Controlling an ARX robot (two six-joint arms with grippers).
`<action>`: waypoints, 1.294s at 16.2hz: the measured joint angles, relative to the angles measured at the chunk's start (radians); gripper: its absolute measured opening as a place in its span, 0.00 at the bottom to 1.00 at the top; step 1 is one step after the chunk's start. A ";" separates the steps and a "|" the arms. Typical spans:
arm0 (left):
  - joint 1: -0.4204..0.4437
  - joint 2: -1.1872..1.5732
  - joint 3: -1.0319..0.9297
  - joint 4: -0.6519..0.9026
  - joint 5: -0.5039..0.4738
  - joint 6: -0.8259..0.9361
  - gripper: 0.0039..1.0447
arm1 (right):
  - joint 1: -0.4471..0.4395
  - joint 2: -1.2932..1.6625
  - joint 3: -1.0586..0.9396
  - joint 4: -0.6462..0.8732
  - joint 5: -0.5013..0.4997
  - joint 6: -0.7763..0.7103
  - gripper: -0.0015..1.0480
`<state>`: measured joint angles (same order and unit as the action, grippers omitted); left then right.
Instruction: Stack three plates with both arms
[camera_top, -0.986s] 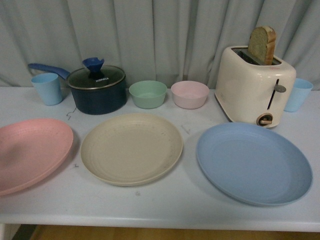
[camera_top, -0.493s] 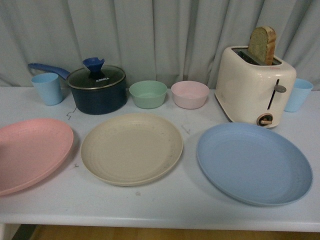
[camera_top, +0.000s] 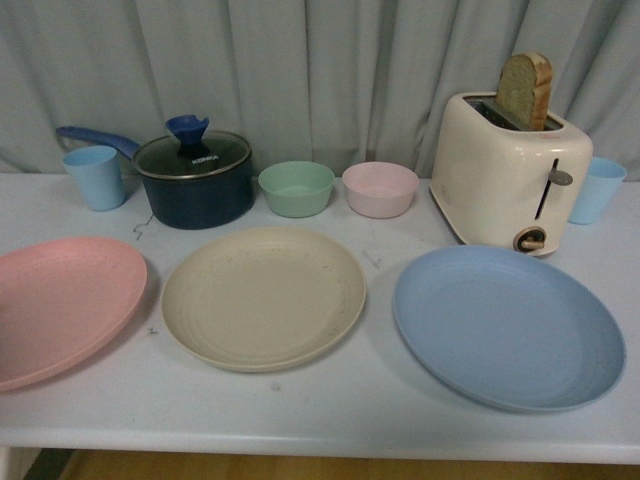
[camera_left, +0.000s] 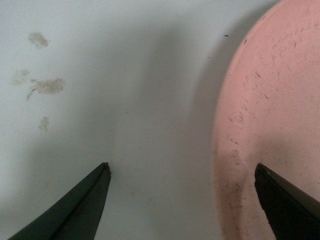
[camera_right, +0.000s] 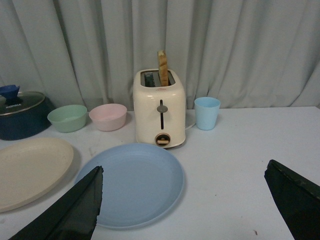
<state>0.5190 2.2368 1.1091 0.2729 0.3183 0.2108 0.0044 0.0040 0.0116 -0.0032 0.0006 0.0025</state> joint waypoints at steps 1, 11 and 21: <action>-0.011 0.000 0.000 -0.002 -0.002 0.000 0.74 | 0.000 0.000 0.000 0.000 0.000 0.000 0.94; -0.026 -0.051 0.000 -0.047 -0.013 -0.011 0.03 | 0.000 0.000 0.000 0.000 0.000 0.000 0.94; -0.201 -0.428 -0.082 -0.115 -0.044 0.118 0.02 | 0.000 0.000 0.000 0.000 0.000 0.000 0.94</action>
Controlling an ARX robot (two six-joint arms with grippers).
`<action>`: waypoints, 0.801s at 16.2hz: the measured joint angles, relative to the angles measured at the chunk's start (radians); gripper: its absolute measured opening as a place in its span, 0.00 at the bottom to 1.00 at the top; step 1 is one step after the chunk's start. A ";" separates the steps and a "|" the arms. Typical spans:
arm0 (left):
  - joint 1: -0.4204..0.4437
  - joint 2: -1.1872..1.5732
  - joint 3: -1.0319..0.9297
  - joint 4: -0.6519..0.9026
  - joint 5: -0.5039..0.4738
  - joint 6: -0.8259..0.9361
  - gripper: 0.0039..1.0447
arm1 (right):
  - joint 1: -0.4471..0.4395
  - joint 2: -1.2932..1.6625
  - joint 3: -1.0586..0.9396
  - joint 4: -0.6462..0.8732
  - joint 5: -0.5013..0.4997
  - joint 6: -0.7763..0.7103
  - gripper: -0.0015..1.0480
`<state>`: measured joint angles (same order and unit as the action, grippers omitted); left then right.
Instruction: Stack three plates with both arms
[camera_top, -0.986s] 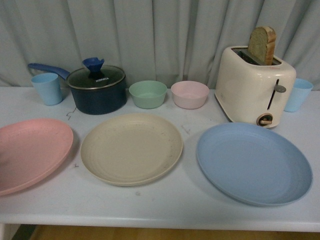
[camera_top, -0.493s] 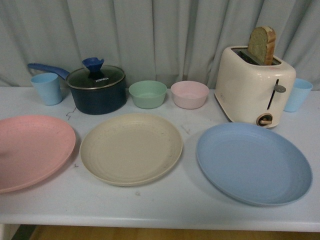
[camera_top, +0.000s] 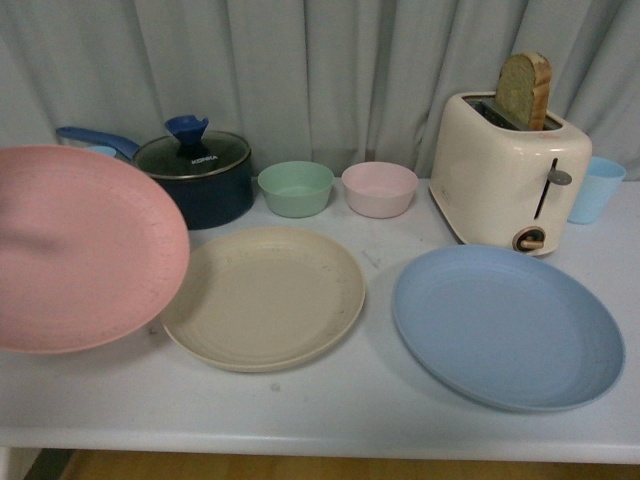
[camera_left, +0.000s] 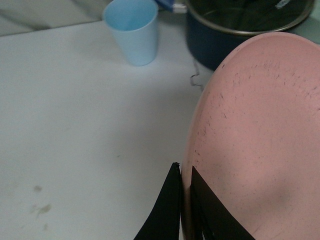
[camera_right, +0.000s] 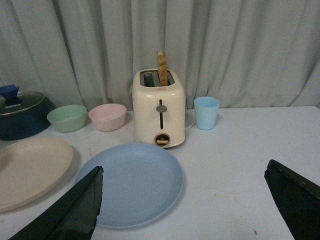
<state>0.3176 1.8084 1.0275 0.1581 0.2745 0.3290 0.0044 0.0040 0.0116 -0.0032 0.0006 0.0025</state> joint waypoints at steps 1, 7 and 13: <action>-0.042 -0.004 -0.002 0.003 0.008 -0.015 0.02 | 0.000 0.000 0.000 0.000 0.000 0.000 0.94; -0.247 0.071 0.061 0.064 0.023 -0.187 0.02 | 0.000 0.000 0.000 0.000 0.000 0.000 0.94; -0.338 0.187 0.110 0.115 0.010 -0.330 0.02 | 0.000 0.000 0.000 0.000 0.000 0.000 0.94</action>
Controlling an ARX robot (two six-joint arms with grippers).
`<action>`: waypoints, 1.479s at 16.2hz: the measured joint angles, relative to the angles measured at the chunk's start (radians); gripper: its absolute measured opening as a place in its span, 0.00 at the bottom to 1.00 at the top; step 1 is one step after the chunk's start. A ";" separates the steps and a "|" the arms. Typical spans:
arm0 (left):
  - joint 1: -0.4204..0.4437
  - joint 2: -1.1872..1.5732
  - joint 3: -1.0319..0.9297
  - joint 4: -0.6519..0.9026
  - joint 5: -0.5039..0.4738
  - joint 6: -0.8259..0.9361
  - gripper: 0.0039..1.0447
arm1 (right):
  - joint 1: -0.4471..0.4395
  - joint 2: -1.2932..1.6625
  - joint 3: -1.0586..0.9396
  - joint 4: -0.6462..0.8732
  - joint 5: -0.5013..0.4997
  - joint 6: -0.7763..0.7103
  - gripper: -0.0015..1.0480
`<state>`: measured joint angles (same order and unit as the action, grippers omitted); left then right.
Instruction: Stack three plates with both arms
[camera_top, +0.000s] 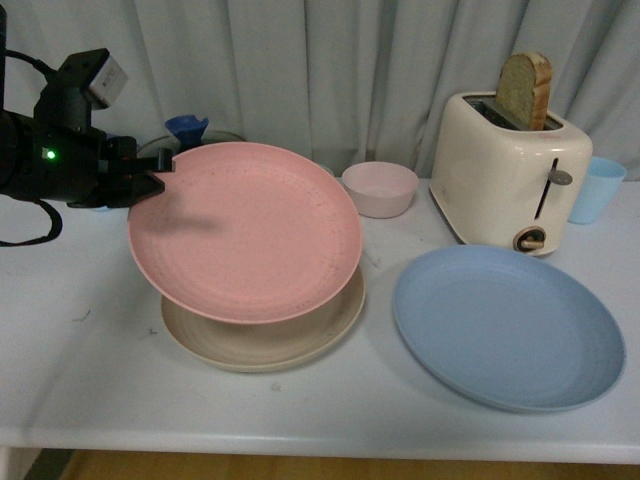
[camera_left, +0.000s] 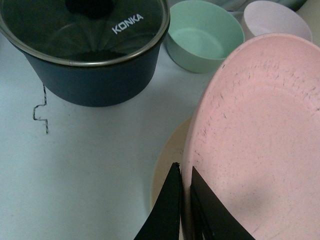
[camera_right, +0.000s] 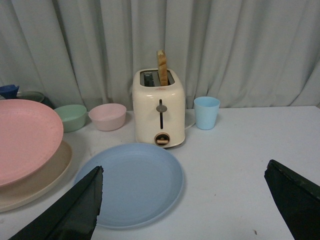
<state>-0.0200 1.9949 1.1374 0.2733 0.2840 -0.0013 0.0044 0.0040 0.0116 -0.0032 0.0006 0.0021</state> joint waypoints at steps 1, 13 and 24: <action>-0.008 0.018 0.000 0.006 -0.011 -0.004 0.02 | 0.000 0.000 0.000 0.000 0.000 0.000 0.94; -0.013 0.119 0.005 0.043 0.004 -0.114 0.34 | 0.000 0.000 0.000 0.000 0.000 0.000 0.94; 0.022 -0.406 -0.620 0.794 -0.286 -0.028 0.50 | 0.000 0.000 0.000 0.000 0.000 0.000 0.94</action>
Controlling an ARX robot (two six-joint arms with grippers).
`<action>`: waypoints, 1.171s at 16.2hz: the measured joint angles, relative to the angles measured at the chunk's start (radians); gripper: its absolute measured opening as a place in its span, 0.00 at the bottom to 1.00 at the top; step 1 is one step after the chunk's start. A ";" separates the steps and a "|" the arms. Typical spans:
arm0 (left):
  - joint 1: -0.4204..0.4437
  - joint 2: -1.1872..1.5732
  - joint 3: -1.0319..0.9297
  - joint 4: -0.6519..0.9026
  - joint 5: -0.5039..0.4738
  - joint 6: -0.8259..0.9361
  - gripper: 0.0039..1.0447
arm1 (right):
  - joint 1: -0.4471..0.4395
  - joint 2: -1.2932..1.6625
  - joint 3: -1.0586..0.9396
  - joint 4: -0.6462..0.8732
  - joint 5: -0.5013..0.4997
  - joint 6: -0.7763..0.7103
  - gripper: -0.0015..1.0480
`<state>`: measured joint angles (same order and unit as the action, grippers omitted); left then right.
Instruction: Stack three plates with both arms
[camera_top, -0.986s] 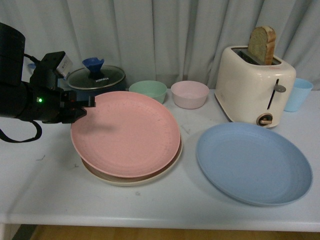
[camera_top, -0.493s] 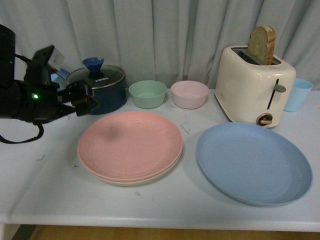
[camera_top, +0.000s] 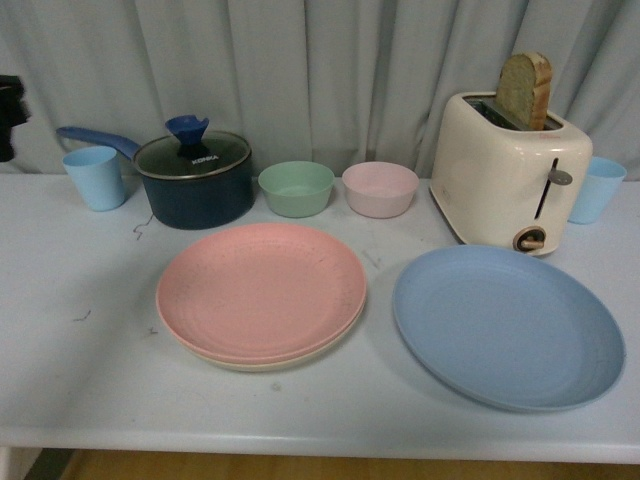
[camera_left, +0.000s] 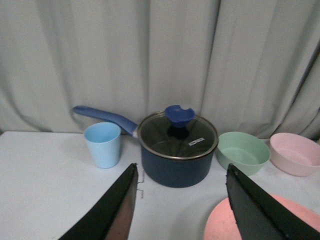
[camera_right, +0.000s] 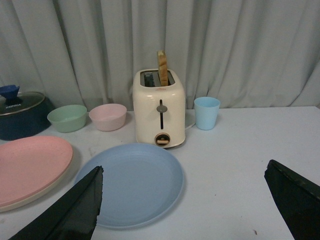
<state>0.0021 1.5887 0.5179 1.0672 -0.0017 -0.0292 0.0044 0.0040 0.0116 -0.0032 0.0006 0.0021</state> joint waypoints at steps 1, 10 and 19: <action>0.003 -0.033 -0.036 0.005 -0.002 0.005 0.43 | 0.000 0.000 0.000 0.000 0.000 0.000 0.94; -0.003 -0.409 -0.391 -0.019 0.001 0.014 0.01 | 0.000 0.000 0.000 0.000 0.000 0.000 0.94; -0.003 -0.881 -0.504 -0.386 0.001 0.014 0.01 | 0.000 0.000 0.000 0.000 0.000 0.000 0.94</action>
<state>-0.0006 0.7074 0.0139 0.6811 -0.0006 -0.0151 0.0044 0.0040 0.0116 -0.0032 0.0006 0.0025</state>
